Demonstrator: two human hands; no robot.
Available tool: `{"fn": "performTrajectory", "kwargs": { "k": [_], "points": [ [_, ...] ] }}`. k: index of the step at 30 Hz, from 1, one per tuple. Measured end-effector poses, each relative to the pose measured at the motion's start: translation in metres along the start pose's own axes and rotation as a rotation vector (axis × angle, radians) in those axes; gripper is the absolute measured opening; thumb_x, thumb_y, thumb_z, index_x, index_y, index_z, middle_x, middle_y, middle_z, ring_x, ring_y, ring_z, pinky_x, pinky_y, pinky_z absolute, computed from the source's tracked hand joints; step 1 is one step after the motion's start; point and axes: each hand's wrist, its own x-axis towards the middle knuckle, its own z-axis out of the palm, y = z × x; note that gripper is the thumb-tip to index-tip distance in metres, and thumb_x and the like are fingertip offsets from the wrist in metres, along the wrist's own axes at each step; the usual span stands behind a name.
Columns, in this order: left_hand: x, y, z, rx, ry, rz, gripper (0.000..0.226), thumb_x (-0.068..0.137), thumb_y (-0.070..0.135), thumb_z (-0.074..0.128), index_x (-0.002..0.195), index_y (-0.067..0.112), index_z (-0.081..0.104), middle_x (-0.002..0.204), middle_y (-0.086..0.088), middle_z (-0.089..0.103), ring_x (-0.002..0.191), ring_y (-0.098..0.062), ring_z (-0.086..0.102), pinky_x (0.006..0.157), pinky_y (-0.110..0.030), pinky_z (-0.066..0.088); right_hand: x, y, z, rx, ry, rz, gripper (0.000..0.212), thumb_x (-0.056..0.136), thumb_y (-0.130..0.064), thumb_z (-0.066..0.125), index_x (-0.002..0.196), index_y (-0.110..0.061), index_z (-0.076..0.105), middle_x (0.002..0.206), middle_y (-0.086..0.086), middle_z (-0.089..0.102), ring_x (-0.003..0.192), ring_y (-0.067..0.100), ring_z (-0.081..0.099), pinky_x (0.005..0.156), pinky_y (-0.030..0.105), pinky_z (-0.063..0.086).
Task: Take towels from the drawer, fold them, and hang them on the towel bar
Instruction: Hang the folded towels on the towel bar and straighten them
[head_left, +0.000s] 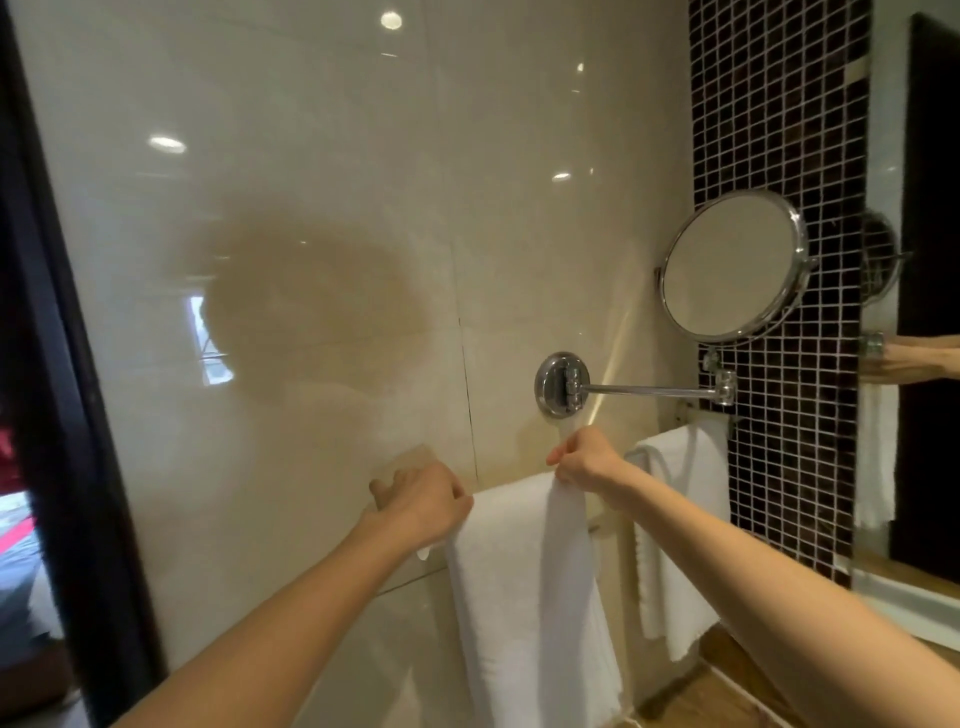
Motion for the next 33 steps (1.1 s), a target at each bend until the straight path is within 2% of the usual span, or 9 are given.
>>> {"fn": "performTrajectory", "kwargs": {
  "k": [2,5,8,11,16,19,21,28,33],
  "points": [
    [-0.002,0.001,0.001,0.02,0.027,0.056,0.029,0.087,0.028,0.045,0.071,0.024,0.069,0.075,0.002,0.067,0.089,-0.024,0.059,0.091,-0.04,0.03,0.0,0.002,0.002,-0.044,-0.002,-0.039,0.024,0.076,0.008,0.054,0.072,-0.013,0.067,0.074,0.0,0.061,0.083,0.021,0.059,0.074,0.03,0.049],
    [-0.002,0.002,0.002,0.044,0.026,0.168,0.026,0.09,0.03,0.044,0.088,0.023,0.07,0.09,0.003,0.068,0.093,-0.024,0.059,0.082,-0.038,0.03,0.0,0.004,0.005,-0.149,-0.005,-0.097,0.023,0.077,0.003,0.057,0.081,-0.013,0.072,0.086,0.006,0.069,0.09,0.023,0.063,0.078,0.028,0.049],
    [-0.002,0.002,0.006,0.134,0.02,0.248,0.024,0.091,0.043,0.047,0.099,0.029,0.065,0.1,0.005,0.066,0.102,-0.025,0.055,0.089,-0.04,0.032,-0.004,0.003,0.006,-0.331,0.013,-0.168,0.027,0.079,-0.004,0.056,0.097,-0.016,0.074,0.103,0.008,0.071,0.101,0.026,0.063,0.091,0.034,0.049],
    [-0.004,0.002,0.012,0.194,0.065,0.267,0.023,0.092,0.043,0.049,0.097,0.028,0.065,0.096,0.004,0.067,0.1,-0.026,0.057,0.092,-0.042,0.03,-0.014,-0.001,0.009,-0.482,0.042,-0.283,0.035,0.081,-0.014,0.053,0.111,-0.024,0.068,0.113,0.004,0.068,0.111,0.028,0.058,0.099,0.04,0.042],
    [-0.01,0.005,0.013,0.19,0.116,0.266,0.024,0.093,0.04,0.047,0.108,0.029,0.063,0.106,0.003,0.066,0.107,-0.024,0.057,0.097,-0.043,0.03,-0.031,-0.014,0.027,-0.652,-0.14,-0.55,0.037,0.094,-0.026,0.045,0.129,-0.022,0.058,0.131,0.005,0.061,0.123,0.028,0.052,0.104,0.04,0.037],
    [-0.019,0.009,0.014,0.174,0.227,0.297,0.023,0.09,0.033,0.045,0.101,0.026,0.064,0.106,0.002,0.064,0.108,-0.024,0.056,0.093,-0.04,0.034,-0.036,-0.009,0.037,-0.703,-0.183,-0.571,0.03,0.096,-0.026,0.04,0.112,-0.021,0.065,0.112,0.007,0.069,0.108,0.031,0.059,0.087,0.04,0.046],
    [-0.03,0.007,0.02,0.112,0.336,0.345,0.026,0.09,0.032,0.046,0.108,0.027,0.065,0.112,0.004,0.063,0.111,-0.021,0.053,0.092,-0.038,0.032,-0.039,-0.006,0.039,-0.655,-0.155,-0.571,0.027,0.095,-0.026,0.041,0.102,-0.017,0.065,0.1,0.005,0.071,0.098,0.03,0.061,0.078,0.039,0.047],
    [-0.073,-0.009,0.062,-0.227,0.491,0.598,0.018,0.074,0.004,0.067,0.091,0.009,0.072,0.09,-0.004,0.067,0.087,-0.023,0.064,0.078,-0.031,0.051,-0.046,-0.005,0.046,-0.573,-0.104,-0.561,0.027,0.096,-0.022,0.044,0.102,-0.01,0.068,0.105,0.008,0.072,0.1,0.03,0.061,0.083,0.04,0.047],
    [-0.087,-0.022,0.097,-0.467,0.409,0.491,0.02,0.088,0.017,0.061,0.107,0.012,0.066,0.1,0.001,0.064,0.09,-0.012,0.058,0.078,-0.015,0.041,-0.048,-0.006,0.048,-0.605,-0.089,-0.568,0.022,0.09,-0.014,0.046,0.092,-0.011,0.068,0.098,0.007,0.072,0.092,0.031,0.061,0.077,0.04,0.048]
  ]
}}
